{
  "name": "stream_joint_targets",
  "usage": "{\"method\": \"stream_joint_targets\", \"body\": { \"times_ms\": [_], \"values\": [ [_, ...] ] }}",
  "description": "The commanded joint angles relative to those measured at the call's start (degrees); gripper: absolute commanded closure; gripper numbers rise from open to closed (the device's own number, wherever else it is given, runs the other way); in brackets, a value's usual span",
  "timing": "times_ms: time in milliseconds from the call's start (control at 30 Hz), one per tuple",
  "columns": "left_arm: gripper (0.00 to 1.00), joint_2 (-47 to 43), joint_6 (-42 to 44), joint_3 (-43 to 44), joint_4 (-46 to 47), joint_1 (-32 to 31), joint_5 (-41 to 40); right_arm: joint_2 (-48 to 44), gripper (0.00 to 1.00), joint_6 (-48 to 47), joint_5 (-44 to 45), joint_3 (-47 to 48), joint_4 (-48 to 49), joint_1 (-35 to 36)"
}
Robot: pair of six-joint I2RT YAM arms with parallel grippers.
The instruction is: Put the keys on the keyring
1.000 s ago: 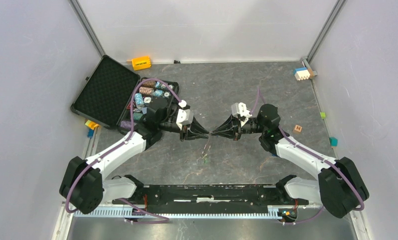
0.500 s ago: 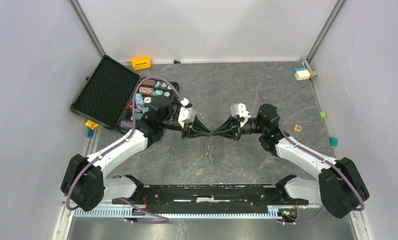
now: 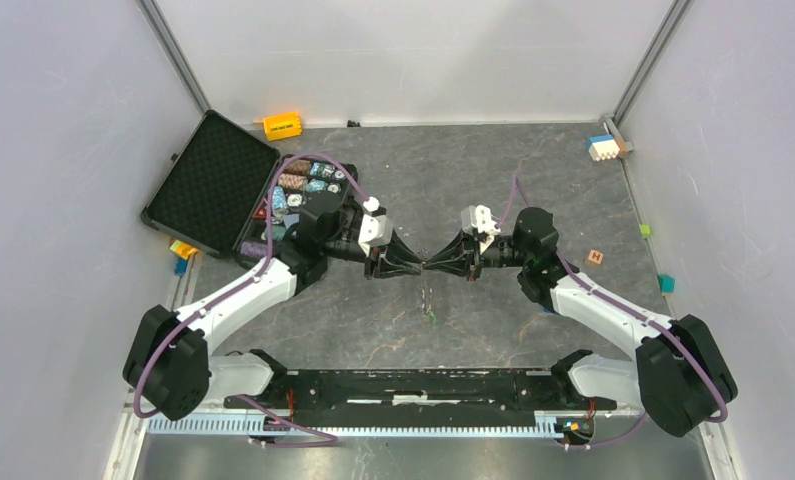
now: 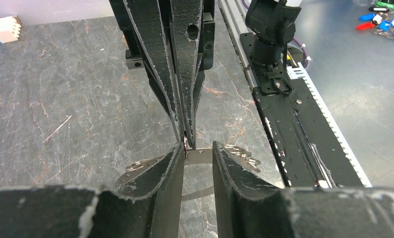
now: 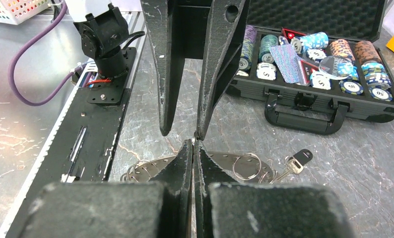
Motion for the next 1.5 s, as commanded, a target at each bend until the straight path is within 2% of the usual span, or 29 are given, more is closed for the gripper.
{"method": "stream_joint_targets", "body": {
  "times_ms": [0,267,467,533,633,733,1100,1467],
  "values": [
    [0.64,0.72,2.5,1.54,0.71,-0.47,-0.66,-1.66,1.0,-0.47,0.04,2.49,2.65,-0.1],
    [0.67,1.07,2.91,1.08,0.82,-0.63,-1.76,-1.76,1.0,-0.01,-0.41,2.49,3.15,-0.1],
    [0.63,0.38,3.56,0.69,0.97,-0.61,-4.04,-2.07,1.0,-0.16,-1.07,2.34,3.09,-0.12],
    [0.59,0.18,3.17,0.51,1.44,-0.54,-4.48,-2.15,1.0,-0.32,-1.25,2.23,3.0,-0.07],
    [0.54,-0.19,1.32,-0.49,4.32,-0.13,-4.62,-2.2,1.0,-0.69,-1.41,2.05,2.62,-0.1],
    [0.53,-0.98,-0.35,-1.73,7.48,0.72,-4.71,-2.32,1.0,-1.27,-1.62,2.16,1.97,-0.17],
    [0.73,-0.01,-0.78,-2.11,7.3,0.58,0.89,-1.59,1.0,-1.35,-0.94,3.02,1.51,-0.11],
    [0.8,1.05,-1.6,-1.85,7.23,-0.36,1.71,-1.05,1.0,-1.33,-0.16,2.96,1.66,-0.11]
  ]
}}
